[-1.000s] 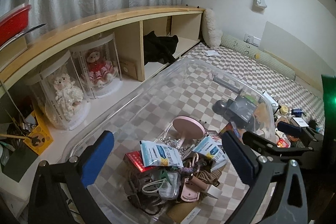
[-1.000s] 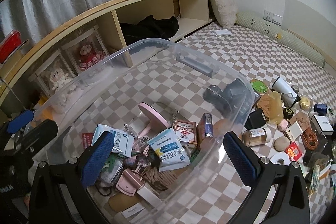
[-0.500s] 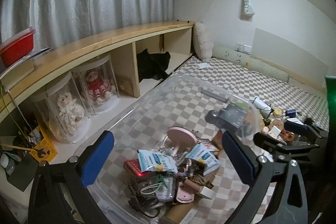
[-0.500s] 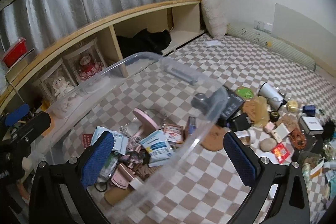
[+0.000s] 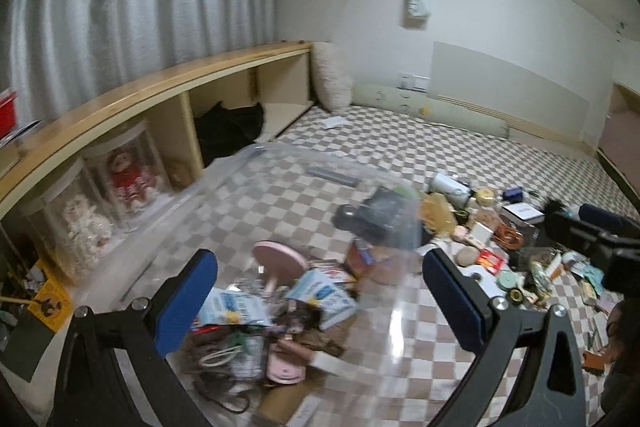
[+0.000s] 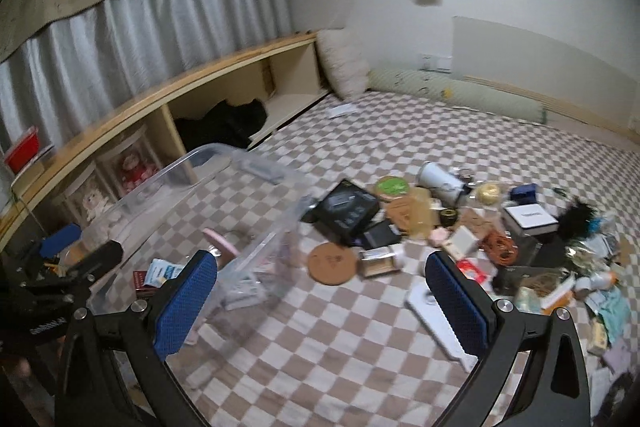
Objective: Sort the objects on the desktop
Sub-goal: 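Withdraw both grippers from the bin back toward the item pile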
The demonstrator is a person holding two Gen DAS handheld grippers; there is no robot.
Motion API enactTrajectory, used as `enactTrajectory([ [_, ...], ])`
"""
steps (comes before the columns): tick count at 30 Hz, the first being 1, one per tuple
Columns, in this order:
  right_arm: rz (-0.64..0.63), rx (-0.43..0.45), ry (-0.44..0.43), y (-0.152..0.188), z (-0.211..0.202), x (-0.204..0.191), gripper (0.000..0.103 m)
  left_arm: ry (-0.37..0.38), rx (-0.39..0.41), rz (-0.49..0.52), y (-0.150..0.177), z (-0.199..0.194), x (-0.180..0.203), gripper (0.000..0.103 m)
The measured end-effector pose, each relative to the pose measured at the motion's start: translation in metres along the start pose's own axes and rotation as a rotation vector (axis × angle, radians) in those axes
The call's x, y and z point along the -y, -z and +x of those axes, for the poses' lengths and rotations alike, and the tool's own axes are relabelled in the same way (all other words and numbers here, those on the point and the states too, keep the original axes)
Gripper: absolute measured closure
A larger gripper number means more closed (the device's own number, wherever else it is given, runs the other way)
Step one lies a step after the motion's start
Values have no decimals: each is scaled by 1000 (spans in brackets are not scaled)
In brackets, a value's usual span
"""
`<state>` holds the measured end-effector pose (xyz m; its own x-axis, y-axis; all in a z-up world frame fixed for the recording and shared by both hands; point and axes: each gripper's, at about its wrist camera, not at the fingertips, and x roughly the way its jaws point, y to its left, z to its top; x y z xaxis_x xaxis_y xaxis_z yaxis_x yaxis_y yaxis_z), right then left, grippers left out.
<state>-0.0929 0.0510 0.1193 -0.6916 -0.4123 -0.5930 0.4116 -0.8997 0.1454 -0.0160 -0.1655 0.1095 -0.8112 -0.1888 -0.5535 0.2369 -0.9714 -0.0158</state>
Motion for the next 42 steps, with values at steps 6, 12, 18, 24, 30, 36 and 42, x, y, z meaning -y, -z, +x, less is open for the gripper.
enactTrajectory([
  [6, 59, 38, 56, 17, -30, 46, 0, 63, 61, 55, 1, -3, 42, 0],
  [12, 131, 33, 72, 44, -48, 95, 0, 147, 55, 92, 8, 5, 77, 0],
  [18, 118, 134, 165, 76, -61, 123, 0, 216, 34, 119, 18, 18, 108, 0],
  [24, 115, 37, 289, 111, -37, 146, 0, 236, -40, 135, 46, 45, 130, 0],
  [30, 215, -15, 336, 154, -15, 177, 0, 250, -105, 131, 75, 73, 144, 0],
  [36, 305, -74, 373, 184, 5, 193, 0, 274, -162, 111, 101, 100, 157, 0],
  [42, 343, -147, 359, 205, 27, 210, 0, 283, -229, 122, 129, 124, 169, 0],
])
